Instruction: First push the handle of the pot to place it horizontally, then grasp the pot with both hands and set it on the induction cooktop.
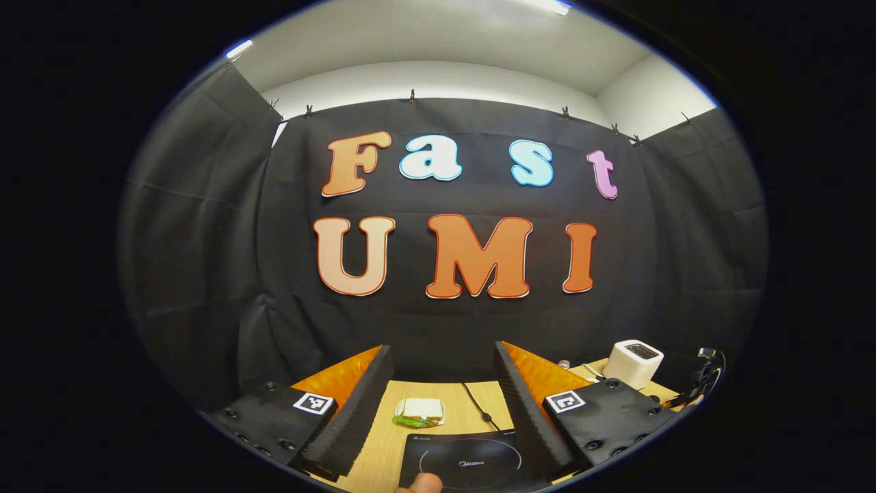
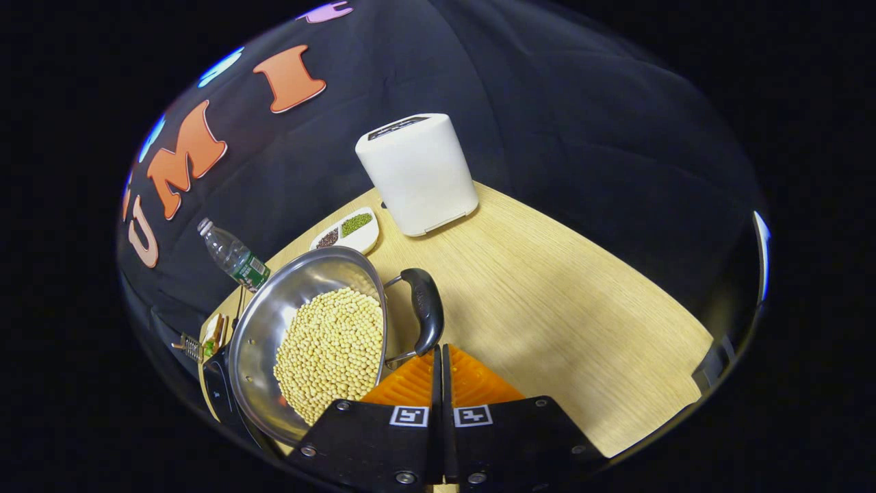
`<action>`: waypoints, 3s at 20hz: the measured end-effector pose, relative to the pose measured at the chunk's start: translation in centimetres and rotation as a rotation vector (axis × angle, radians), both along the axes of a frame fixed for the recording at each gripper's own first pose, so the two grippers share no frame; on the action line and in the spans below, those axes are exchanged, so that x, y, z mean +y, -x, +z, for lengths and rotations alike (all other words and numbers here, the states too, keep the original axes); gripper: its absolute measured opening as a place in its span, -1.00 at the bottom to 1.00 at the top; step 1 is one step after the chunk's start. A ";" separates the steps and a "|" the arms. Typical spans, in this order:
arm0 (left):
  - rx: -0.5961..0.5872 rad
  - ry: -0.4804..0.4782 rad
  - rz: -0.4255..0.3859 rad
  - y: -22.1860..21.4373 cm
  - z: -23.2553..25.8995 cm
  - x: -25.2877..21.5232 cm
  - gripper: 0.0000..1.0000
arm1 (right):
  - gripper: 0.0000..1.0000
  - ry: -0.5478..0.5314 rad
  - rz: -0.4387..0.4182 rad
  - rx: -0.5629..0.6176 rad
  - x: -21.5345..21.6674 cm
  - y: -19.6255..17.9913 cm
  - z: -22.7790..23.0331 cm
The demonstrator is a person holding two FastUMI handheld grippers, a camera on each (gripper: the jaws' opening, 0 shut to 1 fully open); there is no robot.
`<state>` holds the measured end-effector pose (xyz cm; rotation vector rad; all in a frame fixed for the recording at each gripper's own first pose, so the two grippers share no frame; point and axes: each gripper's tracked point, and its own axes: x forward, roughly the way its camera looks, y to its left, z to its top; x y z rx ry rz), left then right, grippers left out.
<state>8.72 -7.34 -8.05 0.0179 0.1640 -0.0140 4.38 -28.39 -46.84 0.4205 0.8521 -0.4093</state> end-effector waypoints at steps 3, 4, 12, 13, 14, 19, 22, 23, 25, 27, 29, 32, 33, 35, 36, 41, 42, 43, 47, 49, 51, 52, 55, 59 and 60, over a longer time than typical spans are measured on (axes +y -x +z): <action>0.012 0.019 -0.023 -0.1 -1.3 -1.1 0.97 | -1.00 0.001 0.008 0.013 -0.4 -0.5 0.1; 0.017 0.021 -0.028 -0.2 -1.9 -1.3 0.97 | -1.00 0.003 0.010 0.018 -0.5 -0.7 0.0; 0.058 -0.017 -0.033 -1.6 -8.2 -3.6 0.97 | -1.00 0.048 0.033 0.038 -1.0 -1.8 0.1; 0.071 -0.005 -0.038 -1.9 -9.4 -4.3 0.97 | -1.00 0.055 0.036 0.040 -1.1 -1.8 0.2; 0.081 0.009 -0.044 -2.3 -10.6 -5.0 0.94 | -1.00 0.063 0.036 0.041 -1.2 -1.7 0.3; 0.162 0.125 -0.089 -3.8 -17.3 -10.1 0.99 | -1.00 0.157 0.003 -0.043 -4.2 -1.4 4.0; 0.198 0.146 -0.119 -4.7 -21.0 -13.7 0.96 | -1.00 0.172 0.018 -0.094 -4.2 -1.8 5.9; 0.216 0.140 -0.131 -4.7 -22.2 -15.0 0.94 | -1.00 0.167 0.031 -0.107 -3.8 -2.0 6.3; 0.245 0.143 -0.164 -4.7 -24.4 -17.7 0.95 | -0.94 0.166 0.063 -0.123 -3.1 -2.4 6.6; 0.280 0.150 -0.209 -4.7 -26.3 -20.6 0.95 | -0.87 0.175 0.099 -0.150 -2.2 -3.3 6.8; 0.303 0.131 -0.243 -4.8 -27.9 -22.9 0.96 | -0.44 0.189 0.144 -0.183 -1.3 -4.3 7.2; 0.359 0.107 -0.291 -4.4 -30.6 -25.9 0.95 | 0.26 0.203 0.202 -0.199 -0.5 -5.2 7.2; 0.373 0.103 -0.303 -4.5 -31.2 -26.7 0.96 | 0.51 0.214 0.211 -0.193 -0.7 -5.4 6.8; 0.413 0.098 -0.320 -4.4 -32.7 -28.1 0.95 | 0.78 0.226 0.221 -0.171 -0.7 -5.8 5.7; 0.439 0.095 -0.330 -4.3 -33.5 -28.7 0.95 | 0.84 0.227 0.222 -0.153 -0.7 -5.9 5.2; 0.571 0.043 -0.350 -3.8 -37.6 -30.3 0.96 | 0.89 0.227 0.188 -0.106 -2.3 -6.6 3.4; 0.586 0.037 -0.351 -3.9 -38.1 -30.5 0.96 | 0.89 0.217 0.183 -0.104 -2.3 -6.8 3.1; 0.604 0.025 -0.352 -3.8 -38.8 -30.7 1.00 | 0.89 0.205 0.181 -0.099 -2.2 -7.1 2.8; 0.668 0.001 -0.335 -3.8 -40.8 -30.6 0.96 | 0.90 0.154 0.184 -0.081 -1.6 -7.3 1.7; 0.715 0.012 -0.323 -3.5 -42.1 -30.6 0.93 | 0.90 0.146 0.193 -0.069 -1.3 -7.4 1.2; 0.769 0.029 -0.310 -3.2 -43.5 -30.5 0.96 | 0.91 0.138 0.205 -0.060 -0.7 -7.4 0.8; 0.792 0.040 -0.307 -3.0 -43.9 -30.6 0.96 | 0.91 0.133 0.209 -0.052 -0.5 -7.6 0.4; 0.824 0.064 -0.304 -3.0 -45.0 -30.9 0.93 | 0.89 0.113 0.213 -0.020 0.1 -7.6 -0.7; 0.846 0.059 -0.265 -3.2 -45.6 -29.8 0.70 | 0.33 0.089 0.203 0.006 0.5 -7.7 -1.4; 0.847 0.069 -0.259 -3.2 -45.6 -30.0 0.57 | 0.30 0.080 0.200 0.011 0.5 -7.9 -1.8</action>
